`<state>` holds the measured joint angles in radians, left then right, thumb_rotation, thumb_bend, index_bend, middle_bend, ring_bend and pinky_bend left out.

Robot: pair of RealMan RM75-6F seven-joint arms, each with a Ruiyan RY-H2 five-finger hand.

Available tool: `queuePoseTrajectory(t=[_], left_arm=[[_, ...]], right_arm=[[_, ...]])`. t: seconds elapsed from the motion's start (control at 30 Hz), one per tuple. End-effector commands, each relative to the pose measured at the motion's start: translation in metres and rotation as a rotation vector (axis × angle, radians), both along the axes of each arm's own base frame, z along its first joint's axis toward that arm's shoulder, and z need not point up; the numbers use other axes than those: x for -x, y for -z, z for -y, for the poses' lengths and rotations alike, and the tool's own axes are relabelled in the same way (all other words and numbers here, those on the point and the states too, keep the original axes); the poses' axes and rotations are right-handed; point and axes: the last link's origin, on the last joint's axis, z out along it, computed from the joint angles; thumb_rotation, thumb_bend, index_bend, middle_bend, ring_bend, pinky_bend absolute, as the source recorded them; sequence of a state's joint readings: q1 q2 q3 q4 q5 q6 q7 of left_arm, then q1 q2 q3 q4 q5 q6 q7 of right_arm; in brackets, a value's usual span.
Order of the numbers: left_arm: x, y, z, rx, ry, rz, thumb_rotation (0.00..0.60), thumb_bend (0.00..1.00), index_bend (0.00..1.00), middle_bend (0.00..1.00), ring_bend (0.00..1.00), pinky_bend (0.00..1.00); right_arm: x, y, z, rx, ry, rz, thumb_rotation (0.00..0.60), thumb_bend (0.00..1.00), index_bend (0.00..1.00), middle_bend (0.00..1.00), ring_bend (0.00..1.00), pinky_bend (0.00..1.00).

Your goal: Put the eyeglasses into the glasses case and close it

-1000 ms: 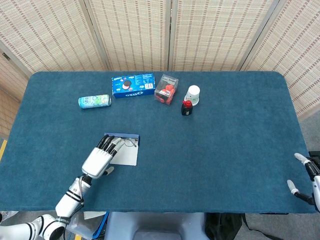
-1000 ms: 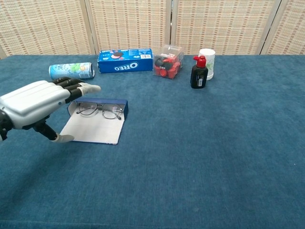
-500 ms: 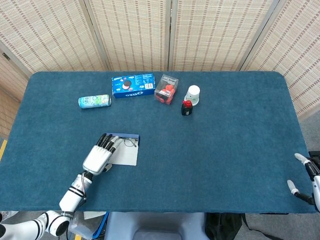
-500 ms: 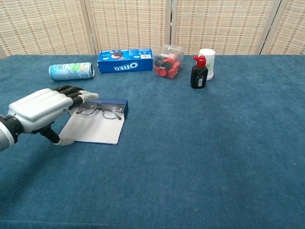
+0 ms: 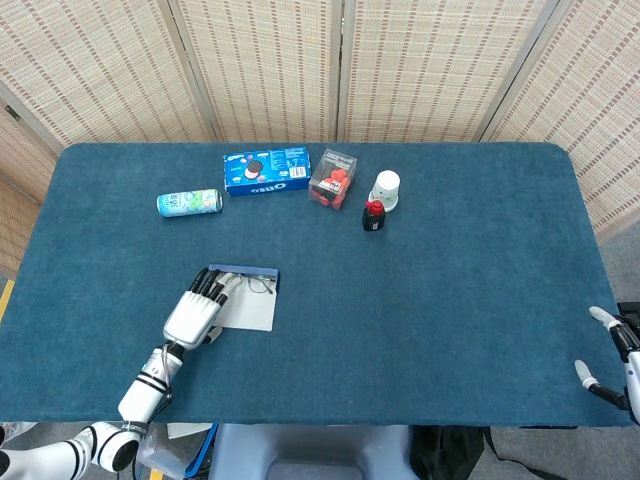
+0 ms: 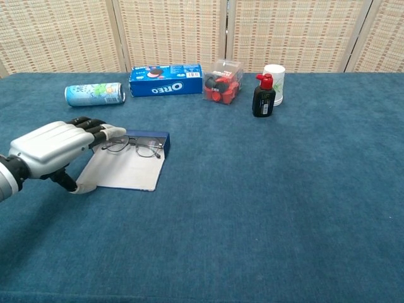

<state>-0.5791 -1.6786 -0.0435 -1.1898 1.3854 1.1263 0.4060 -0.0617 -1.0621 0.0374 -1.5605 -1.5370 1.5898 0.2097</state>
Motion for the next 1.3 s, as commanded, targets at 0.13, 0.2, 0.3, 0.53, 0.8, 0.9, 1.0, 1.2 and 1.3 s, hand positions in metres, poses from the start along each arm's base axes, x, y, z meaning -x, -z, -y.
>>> queuePoseTrajectory(t=[0.13,0.2,0.3,0.53,0.8,0.9,1.0,1.2,1.3], left_arm=[[0.0,-0.002,0.0,0.007,-0.011,-0.009,0.6,0.17,0.0,0.0,0.0,0.0],[-0.001,-0.003,0.0,0.009,-0.019,-0.009,0.6,0.17,0.0,0.0,0.0,0.0],[-0.002,-0.003,-0.001,0.008,-0.018,-0.019,0.6,0.17,0.0,0.0,0.0,0.0],[-0.001,0.001,-0.006,0.007,-0.041,-0.021,0.6,0.17,0.0,0.0,0.0,0.0],[-0.004,0.003,-0.011,-0.02,-0.043,0.005,0.6,0.17,0.0,0.0,0.0,0.0],[-0.005,0.004,-0.012,-0.041,-0.04,0.028,0.6,0.17,0.0,0.0,0.0,0.0],[-0.007,0.004,-0.014,-0.053,-0.038,0.04,0.6,0.17,0.0,0.0,0.0,0.0],[-0.011,0.005,-0.019,-0.07,-0.039,0.054,0.6,0.17,0.0,0.0,0.0,0.0],[-0.014,0.004,-0.023,-0.085,-0.042,0.07,0.6,0.17,0.0,0.0,0.0,0.0]], right_arm=[[0.0,0.0,0.0,-0.001,0.003,0.0,0.6,0.3,0.16,0.24,0.16,0.07],[0.0,0.0,0.0,0.0,0.002,0.0,0.6,0.3,0.16,0.24,0.16,0.07],[0.0,0.0,0.0,-0.001,0.002,-0.001,0.6,0.3,0.16,0.24,0.16,0.07],[0.0,0.0,-0.001,0.002,0.006,-0.001,0.6,0.3,0.16,0.24,0.16,0.07],[0.001,0.0,-0.002,0.005,0.01,0.0,0.6,0.3,0.16,0.24,0.16,0.07],[0.001,-0.001,-0.002,0.005,0.013,-0.001,0.6,0.3,0.16,0.24,0.16,0.07],[0.001,-0.001,-0.002,0.005,0.012,-0.001,0.6,0.3,0.16,0.24,0.16,0.07],[0.001,-0.001,-0.002,0.007,0.013,-0.001,0.6,0.3,0.16,0.24,0.16,0.07],[0.001,-0.002,-0.003,0.01,0.013,0.0,0.6,0.3,0.16,0.24,0.16,0.07]])
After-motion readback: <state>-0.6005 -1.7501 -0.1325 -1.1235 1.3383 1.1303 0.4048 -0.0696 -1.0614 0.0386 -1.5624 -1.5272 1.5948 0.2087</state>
